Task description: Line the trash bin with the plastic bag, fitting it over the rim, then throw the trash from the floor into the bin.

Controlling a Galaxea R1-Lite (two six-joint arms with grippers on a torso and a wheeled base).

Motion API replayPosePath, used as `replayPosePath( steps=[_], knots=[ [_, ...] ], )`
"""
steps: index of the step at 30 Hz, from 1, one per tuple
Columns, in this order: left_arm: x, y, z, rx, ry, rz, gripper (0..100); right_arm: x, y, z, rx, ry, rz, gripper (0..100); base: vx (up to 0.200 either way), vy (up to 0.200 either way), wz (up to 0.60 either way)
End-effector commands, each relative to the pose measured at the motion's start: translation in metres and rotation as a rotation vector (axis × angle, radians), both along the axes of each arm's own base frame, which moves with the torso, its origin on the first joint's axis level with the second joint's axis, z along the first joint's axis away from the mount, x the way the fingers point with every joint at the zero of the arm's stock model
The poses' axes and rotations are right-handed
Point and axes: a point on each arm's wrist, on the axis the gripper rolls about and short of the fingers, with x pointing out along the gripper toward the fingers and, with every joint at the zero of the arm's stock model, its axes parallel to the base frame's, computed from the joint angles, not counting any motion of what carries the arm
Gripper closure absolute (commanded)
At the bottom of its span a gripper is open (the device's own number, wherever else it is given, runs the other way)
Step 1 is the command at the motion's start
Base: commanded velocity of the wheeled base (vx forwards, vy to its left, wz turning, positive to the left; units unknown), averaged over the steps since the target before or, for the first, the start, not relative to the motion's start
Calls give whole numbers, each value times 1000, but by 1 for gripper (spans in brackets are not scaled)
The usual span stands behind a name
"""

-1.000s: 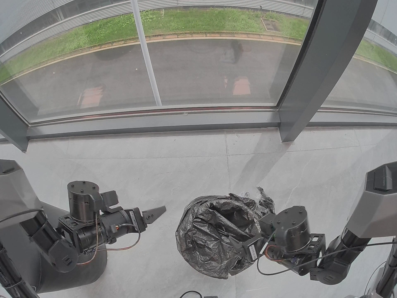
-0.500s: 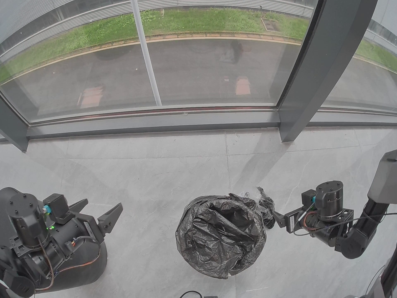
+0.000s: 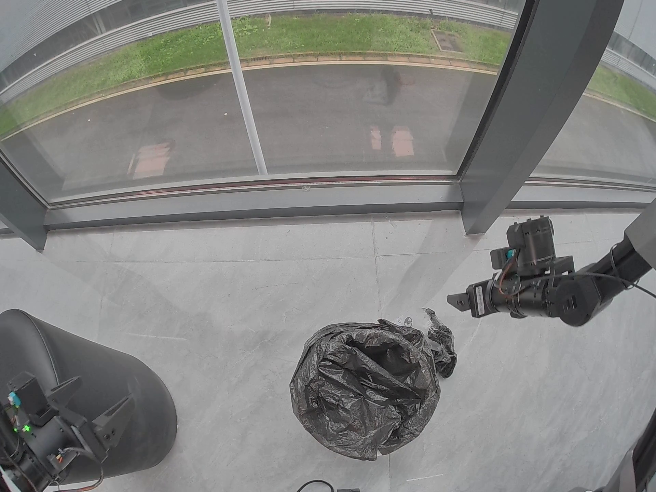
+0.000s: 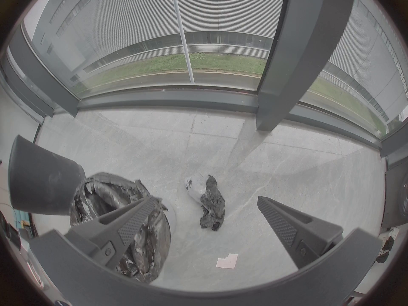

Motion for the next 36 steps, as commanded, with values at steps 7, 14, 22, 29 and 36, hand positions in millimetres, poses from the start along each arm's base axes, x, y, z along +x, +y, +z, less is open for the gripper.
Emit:
replayPosePath(
  steps=[7,14,22,29,36],
  knots=[
    [-90,40,-17,-64,-205,222,0,82,13,-13,35,86,21,0,0,0,0],
    [-95,39,-24,-3,-213,372,0,83,16,-7,56,19,30,0,0,0,0],
    [-88,38,-43,144,-195,472,0,84,16,-13,66,-2,35,0,0,0,0],
    [-96,36,-46,199,-307,552,0,86,18,-24,75,22,65,0,0,0,0],
    [-95,33,-46,149,-318,446,0,89,24,-46,60,61,73,0,0,0,0]
  ],
)
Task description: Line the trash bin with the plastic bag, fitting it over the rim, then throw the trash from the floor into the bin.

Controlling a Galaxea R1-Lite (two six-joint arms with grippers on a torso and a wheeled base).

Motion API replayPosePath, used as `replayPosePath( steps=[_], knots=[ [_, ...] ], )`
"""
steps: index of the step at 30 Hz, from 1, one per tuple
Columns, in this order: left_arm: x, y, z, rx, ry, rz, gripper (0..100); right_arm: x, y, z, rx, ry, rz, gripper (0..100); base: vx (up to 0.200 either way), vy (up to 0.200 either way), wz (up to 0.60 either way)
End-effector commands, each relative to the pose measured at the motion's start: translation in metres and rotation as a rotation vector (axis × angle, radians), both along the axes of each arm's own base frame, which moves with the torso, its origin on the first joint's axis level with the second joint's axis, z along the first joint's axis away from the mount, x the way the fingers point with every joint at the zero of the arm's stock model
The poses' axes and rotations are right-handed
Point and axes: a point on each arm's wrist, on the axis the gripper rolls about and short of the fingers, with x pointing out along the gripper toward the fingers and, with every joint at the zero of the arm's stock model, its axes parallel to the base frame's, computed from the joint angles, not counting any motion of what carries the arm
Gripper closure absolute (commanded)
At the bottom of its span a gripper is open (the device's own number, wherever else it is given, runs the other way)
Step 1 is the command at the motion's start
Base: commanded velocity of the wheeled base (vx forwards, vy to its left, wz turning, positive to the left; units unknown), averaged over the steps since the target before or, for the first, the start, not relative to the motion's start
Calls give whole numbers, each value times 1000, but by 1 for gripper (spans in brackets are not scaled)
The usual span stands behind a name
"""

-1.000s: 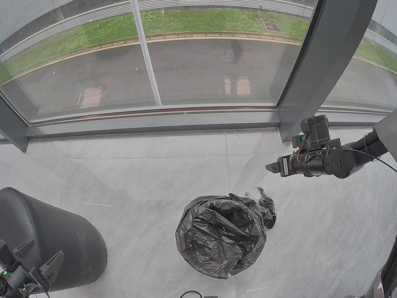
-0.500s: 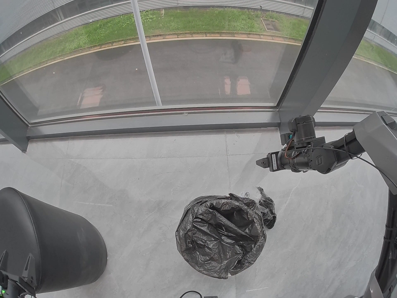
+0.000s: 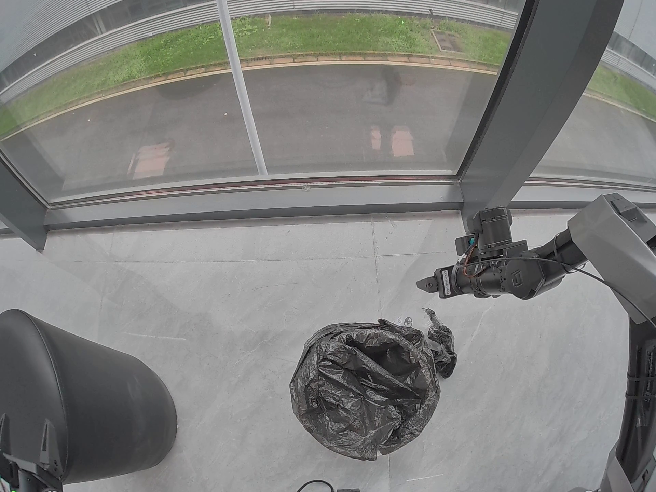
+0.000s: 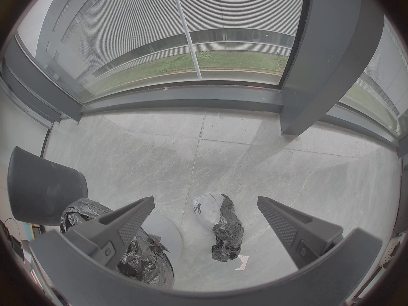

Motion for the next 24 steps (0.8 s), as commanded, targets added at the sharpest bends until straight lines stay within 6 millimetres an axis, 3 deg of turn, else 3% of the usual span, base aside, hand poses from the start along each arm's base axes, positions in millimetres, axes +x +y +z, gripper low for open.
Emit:
replayPosePath(
  steps=[1,7,13,18,24],
  knots=[
    [-2,-2,-1,17,-23,-79,0,3,4,-19,-12,17,17,0,0,0,0],
    [-1,-4,-1,13,-24,-189,0,11,5,-51,-92,14,71,0,0,0,0],
    [0,-5,-1,131,-22,-207,0,25,0,-74,-124,26,74,0,0,0,0],
    [0,-7,-1,65,-41,-312,0,38,-5,-88,-136,16,68,0,0,0,0],
    [0,-7,-1,-3,-57,-316,0,43,-4,-106,-181,27,87,0,0,0,0]
  ],
)
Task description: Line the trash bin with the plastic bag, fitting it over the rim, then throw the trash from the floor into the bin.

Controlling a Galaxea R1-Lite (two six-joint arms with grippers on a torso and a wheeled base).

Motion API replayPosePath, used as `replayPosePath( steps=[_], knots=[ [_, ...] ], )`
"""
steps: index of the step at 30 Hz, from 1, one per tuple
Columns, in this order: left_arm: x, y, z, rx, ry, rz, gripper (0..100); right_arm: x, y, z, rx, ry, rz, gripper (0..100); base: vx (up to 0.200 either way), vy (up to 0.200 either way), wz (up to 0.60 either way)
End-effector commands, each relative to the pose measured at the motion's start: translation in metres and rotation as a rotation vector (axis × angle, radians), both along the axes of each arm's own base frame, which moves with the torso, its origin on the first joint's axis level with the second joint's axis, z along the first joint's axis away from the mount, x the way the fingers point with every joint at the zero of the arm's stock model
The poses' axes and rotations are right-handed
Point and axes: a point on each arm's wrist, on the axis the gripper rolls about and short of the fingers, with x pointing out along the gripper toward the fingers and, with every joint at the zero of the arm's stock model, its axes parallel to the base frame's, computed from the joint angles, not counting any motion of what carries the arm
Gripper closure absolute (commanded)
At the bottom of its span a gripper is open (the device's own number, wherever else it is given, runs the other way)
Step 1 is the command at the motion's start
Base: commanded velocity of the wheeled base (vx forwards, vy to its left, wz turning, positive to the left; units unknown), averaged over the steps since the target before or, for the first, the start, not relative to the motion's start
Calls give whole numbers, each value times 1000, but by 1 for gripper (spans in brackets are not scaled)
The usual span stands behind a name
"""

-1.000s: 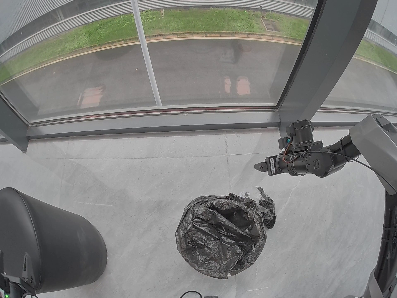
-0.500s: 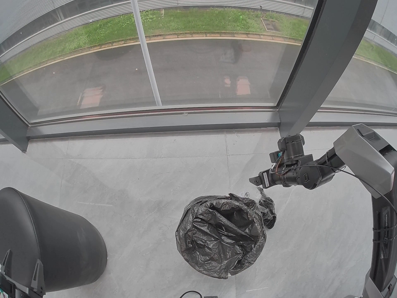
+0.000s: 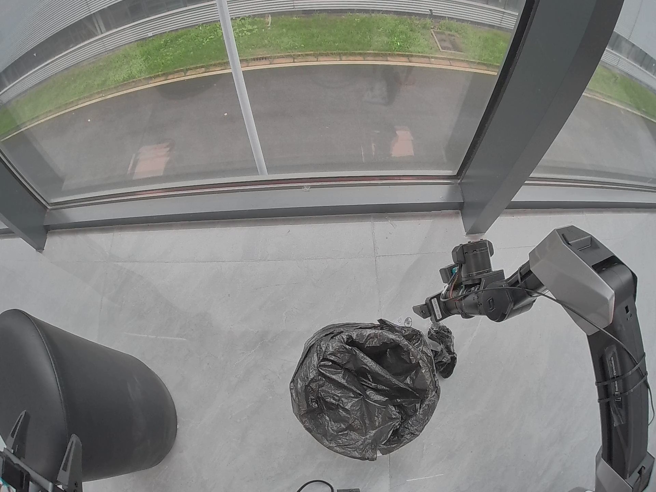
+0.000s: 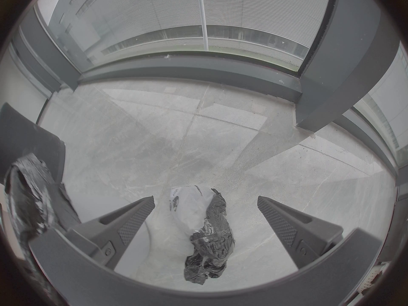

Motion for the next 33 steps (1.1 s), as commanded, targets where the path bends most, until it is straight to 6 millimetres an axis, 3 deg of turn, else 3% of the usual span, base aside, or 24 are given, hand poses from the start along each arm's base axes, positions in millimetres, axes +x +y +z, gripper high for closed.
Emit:
replayPosePath(
  steps=[1,33],
  knots=[
    [-1,0,0,-7,-13,-2,0,4,0,-25,-30,29,0,0,0,0,0],
    [-1,0,0,-16,-18,1,0,45,3,-54,-121,108,-51,0,0,0,0]
  ],
)
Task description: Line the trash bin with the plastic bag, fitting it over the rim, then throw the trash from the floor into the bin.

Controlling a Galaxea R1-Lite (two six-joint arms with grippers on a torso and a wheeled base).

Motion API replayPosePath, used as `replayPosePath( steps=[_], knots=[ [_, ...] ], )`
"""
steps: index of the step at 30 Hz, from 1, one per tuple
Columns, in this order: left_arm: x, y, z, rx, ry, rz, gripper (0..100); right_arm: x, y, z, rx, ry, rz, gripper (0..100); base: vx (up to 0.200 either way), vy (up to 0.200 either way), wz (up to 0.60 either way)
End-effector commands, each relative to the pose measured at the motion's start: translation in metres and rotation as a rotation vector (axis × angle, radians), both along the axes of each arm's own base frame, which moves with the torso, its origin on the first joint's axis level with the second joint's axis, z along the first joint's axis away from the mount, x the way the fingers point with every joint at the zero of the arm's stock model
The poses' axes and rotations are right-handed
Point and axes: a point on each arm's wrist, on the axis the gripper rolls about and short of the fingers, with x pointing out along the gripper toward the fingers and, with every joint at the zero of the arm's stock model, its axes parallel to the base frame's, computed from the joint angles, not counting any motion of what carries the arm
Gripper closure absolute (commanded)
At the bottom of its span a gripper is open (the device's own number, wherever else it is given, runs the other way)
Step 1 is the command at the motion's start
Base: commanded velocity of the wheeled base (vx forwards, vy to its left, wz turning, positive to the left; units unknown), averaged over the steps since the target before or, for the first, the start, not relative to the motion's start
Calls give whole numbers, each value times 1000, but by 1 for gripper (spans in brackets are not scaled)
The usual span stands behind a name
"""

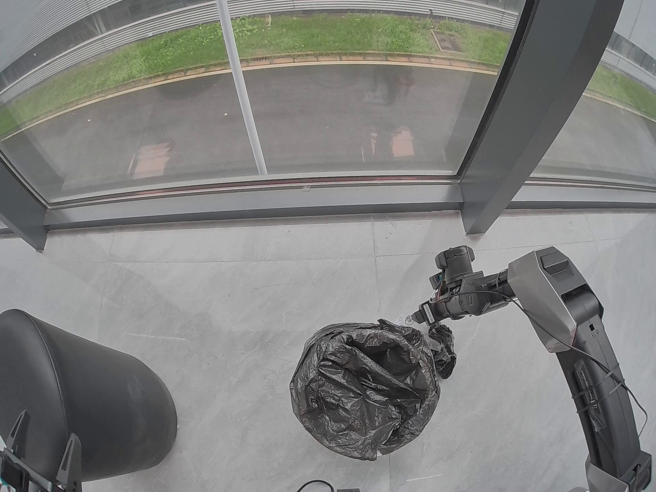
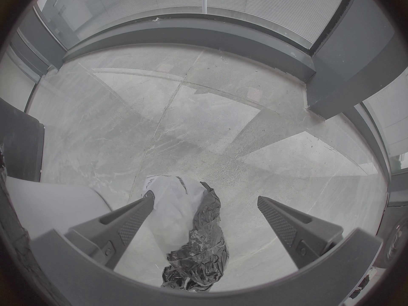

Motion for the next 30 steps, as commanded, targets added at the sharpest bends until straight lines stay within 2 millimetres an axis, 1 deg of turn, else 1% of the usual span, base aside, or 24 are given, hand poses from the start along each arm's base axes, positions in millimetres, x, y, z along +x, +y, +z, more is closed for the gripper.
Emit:
replayPosePath(
  steps=[1,9,18,27,28,30],
  knots=[
    [-1,0,0,-2,-13,2,0,3,-2,-13,-5,17,-5,0,0,0,0],
    [-1,0,0,-3,-15,3,0,2,-1,-16,-9,30,-3,0,0,0,0],
    [-1,0,0,-3,-15,2,0,-4,-2,-17,-42,114,16,0,0,0,0],
    [-1,0,-1,-5,-13,3,0,-3,-3,-17,-48,119,19,0,0,0,0],
    [-1,0,-1,-5,-13,2,0,-3,-3,-17,-48,119,19,100,0,0,0],
    [-1,0,0,-5,-15,3,0,-4,-3,-17,-51,128,20,100,0,0,0]
  ],
)
